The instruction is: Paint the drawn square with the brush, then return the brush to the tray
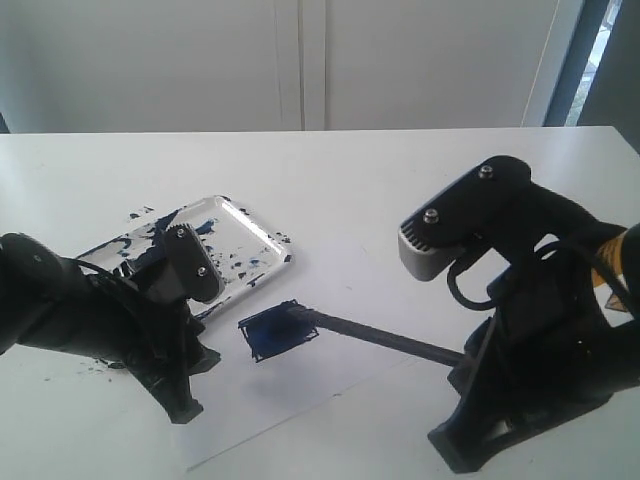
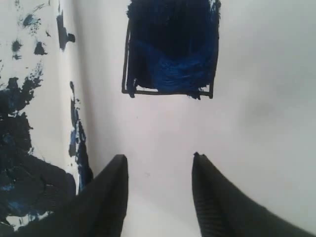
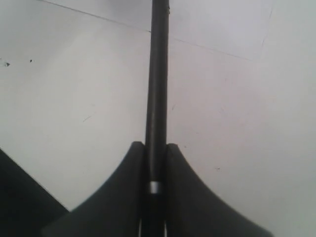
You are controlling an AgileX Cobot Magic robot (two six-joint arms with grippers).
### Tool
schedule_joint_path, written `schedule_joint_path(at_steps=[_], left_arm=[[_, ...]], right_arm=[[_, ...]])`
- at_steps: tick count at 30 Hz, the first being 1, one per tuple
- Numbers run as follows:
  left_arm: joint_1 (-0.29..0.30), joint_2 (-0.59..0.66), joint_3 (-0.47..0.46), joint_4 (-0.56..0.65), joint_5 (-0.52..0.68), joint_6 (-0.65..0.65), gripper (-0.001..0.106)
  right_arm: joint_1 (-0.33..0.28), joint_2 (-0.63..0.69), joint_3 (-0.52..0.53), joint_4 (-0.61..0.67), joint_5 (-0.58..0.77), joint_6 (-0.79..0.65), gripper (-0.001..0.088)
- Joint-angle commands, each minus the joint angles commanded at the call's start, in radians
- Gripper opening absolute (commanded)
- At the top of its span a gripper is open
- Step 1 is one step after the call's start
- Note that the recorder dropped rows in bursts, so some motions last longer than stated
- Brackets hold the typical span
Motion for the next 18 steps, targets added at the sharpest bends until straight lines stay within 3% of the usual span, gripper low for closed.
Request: schedule_joint_path(at_steps=[11, 18], left_arm=[[0.0, 0.051, 0.0, 0.0, 0.034, 0.0, 0.047], [0.0, 0.097, 0.0, 0.0, 0.034, 0.0, 0.047]], right_arm=[[0.0, 0.047, 0.008, -0.002, -0.014, 0.009, 0.0], [0.0, 0.048, 0.008, -0.069, -0.021, 0.043, 0.0]])
